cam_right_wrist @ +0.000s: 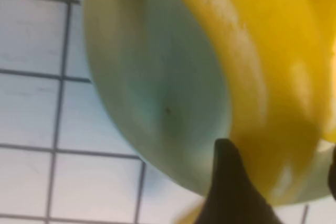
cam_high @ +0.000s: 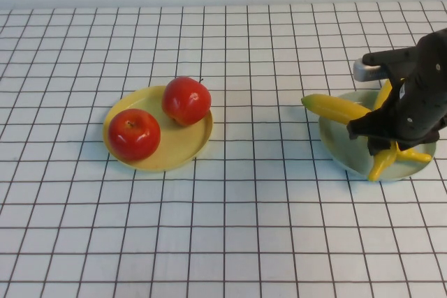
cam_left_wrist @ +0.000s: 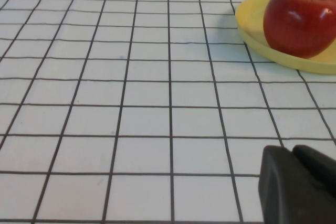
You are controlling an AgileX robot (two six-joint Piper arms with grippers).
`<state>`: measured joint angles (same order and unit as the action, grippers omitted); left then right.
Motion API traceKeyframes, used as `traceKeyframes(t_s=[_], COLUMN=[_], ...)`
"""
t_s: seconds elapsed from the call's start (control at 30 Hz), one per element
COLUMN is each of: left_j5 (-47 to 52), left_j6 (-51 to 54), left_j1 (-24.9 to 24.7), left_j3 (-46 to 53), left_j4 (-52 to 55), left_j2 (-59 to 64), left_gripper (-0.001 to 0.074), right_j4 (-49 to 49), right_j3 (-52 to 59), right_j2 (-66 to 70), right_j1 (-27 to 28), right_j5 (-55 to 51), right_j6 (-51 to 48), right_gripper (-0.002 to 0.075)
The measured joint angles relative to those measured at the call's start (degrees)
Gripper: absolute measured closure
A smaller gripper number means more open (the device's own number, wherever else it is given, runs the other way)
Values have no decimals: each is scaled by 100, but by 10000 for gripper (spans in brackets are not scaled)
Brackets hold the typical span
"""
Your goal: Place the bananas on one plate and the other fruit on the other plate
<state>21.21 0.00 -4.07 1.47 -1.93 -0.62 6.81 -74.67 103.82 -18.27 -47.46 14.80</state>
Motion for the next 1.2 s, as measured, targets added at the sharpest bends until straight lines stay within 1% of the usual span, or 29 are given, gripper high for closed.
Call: traceKeyframes(t_s=[0.27, 0.43, 0.5, 0.53, 0.6, 0.63, 0.67, 0.73, 0.8, 0.9, 1.07, 1.2], left_j5=[0, 0, 0, 0, 0, 0, 0, 0, 0, 0, 0, 0], left_j6=[0, 0, 0, 0, 0, 0, 0, 0, 0, 0, 0, 0], left_j1=[0, 0, 0, 0, 0, 0, 0, 0, 0, 0, 0, 0], left_j3=[0, 0, 0, 0, 0, 0, 0, 0, 0, 0, 0, 0], left_j4=[0, 0, 0, 0, 0, 0, 0, 0, 0, 0, 0, 0], left_j2=[0, 0, 0, 0, 0, 0, 0, 0, 0, 0, 0, 0], left_gripper=[737, 737, 737, 737, 737, 737, 737, 737, 737, 737, 737, 737], right_j4=[299, 302, 264, 241, 240, 240, 240, 199, 95, 11, 10, 10], right_j3=[0, 75, 218, 339, 654, 884, 1152, 1747, 2286, 3069, 3947, 4305], right_j2=[-37, -576, -968, -1213, -1742, -2024, -2308, -2819, -3308, -4025, -4901, -5495], right_j1=[0, 0, 0, 0, 0, 0, 0, 0, 0, -24, -269, -404], right_j5=[-401, -104, 187, 383, 897, 1227, 1571, 2222, 2828, 3517, 3916, 4078], right_j6=[0, 0, -54, -74, -113, -112, -115, -125, -125, -125, -128, -128], right_gripper=[368, 383, 417, 452, 545, 608, 653, 701, 724, 735, 739, 739])
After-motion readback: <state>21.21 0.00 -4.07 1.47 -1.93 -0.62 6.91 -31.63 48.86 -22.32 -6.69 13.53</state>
